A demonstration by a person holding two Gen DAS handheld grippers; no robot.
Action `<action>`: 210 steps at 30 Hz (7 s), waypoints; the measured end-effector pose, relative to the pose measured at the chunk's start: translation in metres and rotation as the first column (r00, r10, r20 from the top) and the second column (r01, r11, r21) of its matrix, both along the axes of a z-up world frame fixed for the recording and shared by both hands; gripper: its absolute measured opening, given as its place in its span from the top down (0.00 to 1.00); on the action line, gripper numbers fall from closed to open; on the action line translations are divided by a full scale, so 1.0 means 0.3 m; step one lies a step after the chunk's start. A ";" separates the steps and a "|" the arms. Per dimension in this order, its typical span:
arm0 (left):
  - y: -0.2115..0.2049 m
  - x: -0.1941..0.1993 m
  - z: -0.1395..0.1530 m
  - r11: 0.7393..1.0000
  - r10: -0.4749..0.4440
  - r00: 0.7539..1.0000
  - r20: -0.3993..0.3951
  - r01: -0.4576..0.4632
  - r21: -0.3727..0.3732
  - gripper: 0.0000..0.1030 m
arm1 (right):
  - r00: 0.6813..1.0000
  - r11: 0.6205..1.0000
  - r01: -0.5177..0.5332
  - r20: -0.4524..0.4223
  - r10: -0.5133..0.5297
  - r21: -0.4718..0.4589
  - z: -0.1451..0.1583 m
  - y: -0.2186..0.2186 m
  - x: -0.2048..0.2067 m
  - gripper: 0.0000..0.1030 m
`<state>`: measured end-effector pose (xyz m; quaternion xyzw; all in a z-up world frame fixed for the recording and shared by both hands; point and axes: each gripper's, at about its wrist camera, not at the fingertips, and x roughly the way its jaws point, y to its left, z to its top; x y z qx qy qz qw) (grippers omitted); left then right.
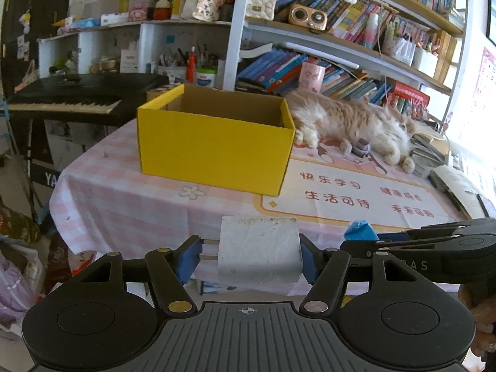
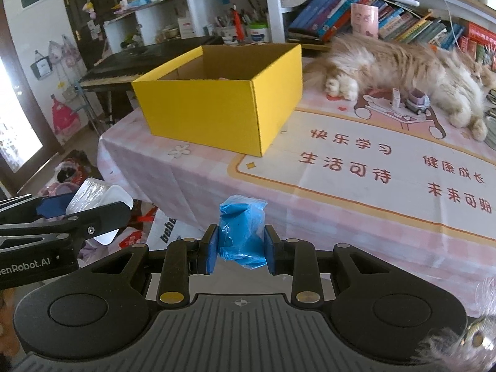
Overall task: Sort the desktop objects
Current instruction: 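Lift and carry the white block and blue block toward the yellow box, then lower both blocks into the yellow box and open both tools, then lift both open tools out of the yellow box and back away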
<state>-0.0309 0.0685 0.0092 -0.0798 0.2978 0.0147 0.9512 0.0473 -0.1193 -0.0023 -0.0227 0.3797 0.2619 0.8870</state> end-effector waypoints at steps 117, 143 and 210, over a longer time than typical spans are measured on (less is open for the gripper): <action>0.105 0.799 0.085 0.984 0.128 0.991 0.030 -0.131 0.123 0.15 | 0.909 0.907 -0.404 0.058 0.412 -0.120 0.071 0.445 1.075 0.62; 0.087 0.557 0.160 0.987 0.096 0.986 0.139 -0.112 0.111 0.14 | 0.965 0.982 -0.175 0.188 0.184 -0.065 0.180 0.202 0.805 0.60; 0.031 -0.046 0.021 0.983 0.147 0.989 0.011 -0.148 0.105 0.09 | 0.986 0.992 -0.041 0.154 0.059 -0.117 -0.028 0.078 -0.076 0.36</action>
